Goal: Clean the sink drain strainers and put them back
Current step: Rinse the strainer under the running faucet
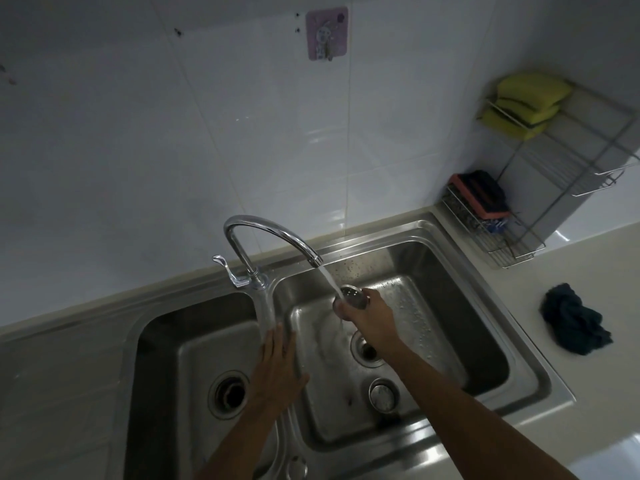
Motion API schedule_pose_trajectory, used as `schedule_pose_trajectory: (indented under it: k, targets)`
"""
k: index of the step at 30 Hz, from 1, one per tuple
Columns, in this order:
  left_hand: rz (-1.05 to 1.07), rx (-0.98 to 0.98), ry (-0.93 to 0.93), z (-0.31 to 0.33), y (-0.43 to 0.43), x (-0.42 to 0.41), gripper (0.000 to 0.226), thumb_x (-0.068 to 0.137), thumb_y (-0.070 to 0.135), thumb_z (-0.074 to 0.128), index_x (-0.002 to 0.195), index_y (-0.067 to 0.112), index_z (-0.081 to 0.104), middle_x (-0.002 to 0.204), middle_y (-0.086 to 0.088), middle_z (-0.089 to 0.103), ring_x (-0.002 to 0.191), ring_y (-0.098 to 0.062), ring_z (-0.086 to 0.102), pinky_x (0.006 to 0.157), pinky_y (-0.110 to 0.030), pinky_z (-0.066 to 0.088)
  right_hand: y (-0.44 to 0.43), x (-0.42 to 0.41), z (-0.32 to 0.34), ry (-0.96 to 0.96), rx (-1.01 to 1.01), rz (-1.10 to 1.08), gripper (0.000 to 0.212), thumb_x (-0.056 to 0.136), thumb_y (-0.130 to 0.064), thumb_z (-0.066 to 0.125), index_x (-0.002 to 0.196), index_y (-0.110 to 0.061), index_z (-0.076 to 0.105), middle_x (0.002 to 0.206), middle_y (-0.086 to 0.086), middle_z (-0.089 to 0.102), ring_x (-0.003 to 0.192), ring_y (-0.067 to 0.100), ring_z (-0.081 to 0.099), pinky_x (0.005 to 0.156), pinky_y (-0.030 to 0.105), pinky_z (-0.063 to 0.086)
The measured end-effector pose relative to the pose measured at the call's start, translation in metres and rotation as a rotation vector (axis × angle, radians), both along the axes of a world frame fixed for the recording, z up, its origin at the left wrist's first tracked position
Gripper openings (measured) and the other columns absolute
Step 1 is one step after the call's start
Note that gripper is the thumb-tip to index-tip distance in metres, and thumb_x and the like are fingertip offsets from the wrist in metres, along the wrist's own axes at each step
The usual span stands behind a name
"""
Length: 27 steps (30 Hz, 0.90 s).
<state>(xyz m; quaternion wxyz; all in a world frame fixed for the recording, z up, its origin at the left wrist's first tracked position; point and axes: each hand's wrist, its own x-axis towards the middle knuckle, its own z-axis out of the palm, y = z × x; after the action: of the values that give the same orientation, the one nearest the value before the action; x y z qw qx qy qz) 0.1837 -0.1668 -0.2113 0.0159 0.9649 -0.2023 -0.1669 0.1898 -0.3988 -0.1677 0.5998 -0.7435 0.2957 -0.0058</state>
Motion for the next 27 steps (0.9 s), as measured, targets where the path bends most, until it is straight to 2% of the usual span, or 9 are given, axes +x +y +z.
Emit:
schedule_pose_trajectory:
  k: [2, 4, 7, 11, 17, 19, 23, 25, 27]
  targets:
    - [0.01, -0.008, 0.002, 0.002, -0.002, 0.002, 0.101, 0.094, 0.066, 0.05, 0.163, 0.017, -0.006, 0.168, -0.016, -0.017, 0.157, -0.036, -0.01, 0.126, -0.047, 0.003, 0.003, 0.002, -0.006, 0.088, 0.506, -0.13, 0.052, 0.065, -0.052, 0.086, 0.092, -0.012, 0.067, 0.089, 0.005, 0.07, 0.079, 0.017, 0.07, 0.068, 0.029, 0.059]
    - [0.002, -0.008, -0.031, 0.005, -0.003, 0.005, 0.098, 0.095, 0.066, 0.048, 0.163, 0.016, -0.002, 0.169, -0.016, -0.01, 0.157, -0.035, -0.003, 0.127, -0.046, 0.009, 0.003, 0.001, -0.008, 0.165, 0.985, -0.255, 0.06, 0.073, -0.048, 0.084, 0.107, -0.001, 0.067, 0.098, 0.016, 0.067, 0.08, 0.025, 0.066, 0.066, 0.034, 0.058]
    - [-0.01, -0.007, -0.062, 0.007, -0.002, 0.008, 0.095, 0.095, 0.062, 0.05, 0.163, 0.014, 0.004, 0.169, -0.017, -0.005, 0.157, -0.035, 0.003, 0.127, -0.045, 0.014, 0.001, 0.003, -0.015, 0.204, 1.198, -0.338, 0.073, 0.082, -0.05, 0.078, 0.128, 0.004, 0.058, 0.116, 0.024, 0.061, 0.082, 0.027, 0.064, 0.066, 0.034, 0.059]
    - [-0.018, 0.016, -0.076, 0.004, -0.001, 0.008, 0.096, 0.095, 0.063, 0.049, 0.163, 0.012, 0.004, 0.17, -0.017, -0.005, 0.157, -0.034, 0.002, 0.126, -0.044, 0.017, 0.001, 0.004, -0.014, 0.196, 1.196, -0.329, 0.074, 0.083, -0.05, 0.076, 0.128, 0.006, 0.057, 0.112, 0.026, 0.061, 0.081, 0.027, 0.066, 0.056, 0.03, 0.058]
    - [-0.007, 0.019, -0.084, -0.003, -0.001, 0.004, 0.101, 0.093, 0.067, 0.049, 0.163, 0.013, 0.0, 0.168, -0.017, -0.013, 0.157, -0.035, -0.003, 0.127, -0.047, 0.011, -0.003, 0.007, -0.005, 0.142, 1.217, -0.295, 0.073, 0.083, -0.047, 0.078, 0.126, 0.009, 0.058, 0.114, 0.028, 0.061, 0.098, 0.028, 0.058, 0.058, 0.031, 0.059]
    - [0.01, -0.009, -0.096, -0.005, -0.001, 0.002, 0.103, 0.092, 0.068, 0.051, 0.162, 0.012, 0.002, 0.168, -0.017, -0.012, 0.157, -0.036, -0.001, 0.126, -0.048, 0.012, -0.001, 0.007, -0.003, 0.141, 1.17, -0.237, 0.07, 0.081, -0.046, 0.079, 0.123, 0.007, 0.06, 0.113, 0.026, 0.061, 0.096, 0.029, 0.059, 0.058, 0.03, 0.059]
    - [0.017, -0.008, -0.104, -0.009, -0.001, 0.0, 0.105, 0.091, 0.073, 0.046, 0.161, 0.012, -0.003, 0.166, -0.016, -0.018, 0.157, -0.035, -0.005, 0.125, -0.046, 0.006, -0.003, 0.007, -0.002, 0.14, 0.944, -0.165, 0.056, 0.074, -0.045, 0.084, 0.11, -0.005, 0.069, 0.1, 0.017, 0.068, 0.078, 0.025, 0.067, 0.067, 0.033, 0.059]
    - [0.02, 0.008, -0.093, -0.011, 0.0, 0.0, 0.104, 0.092, 0.076, 0.039, 0.16, 0.014, -0.009, 0.165, -0.015, -0.024, 0.157, -0.034, -0.01, 0.126, -0.045, 0.004, -0.005, 0.005, -0.002, 0.14, 0.836, -0.068, 0.062, 0.07, -0.053, 0.086, 0.107, -0.006, 0.07, 0.095, 0.014, 0.069, 0.073, 0.022, 0.067, 0.068, 0.034, 0.059]
    - [0.027, 0.001, -0.079, -0.012, 0.001, 0.001, 0.103, 0.092, 0.074, 0.04, 0.161, 0.014, -0.007, 0.165, -0.014, -0.025, 0.157, -0.033, -0.011, 0.126, -0.045, 0.005, -0.007, 0.001, -0.001, 0.154, 0.467, 0.142, 0.07, 0.063, -0.061, 0.087, 0.107, -0.009, 0.069, 0.094, 0.003, 0.071, 0.078, 0.016, 0.07, 0.073, 0.03, 0.06]
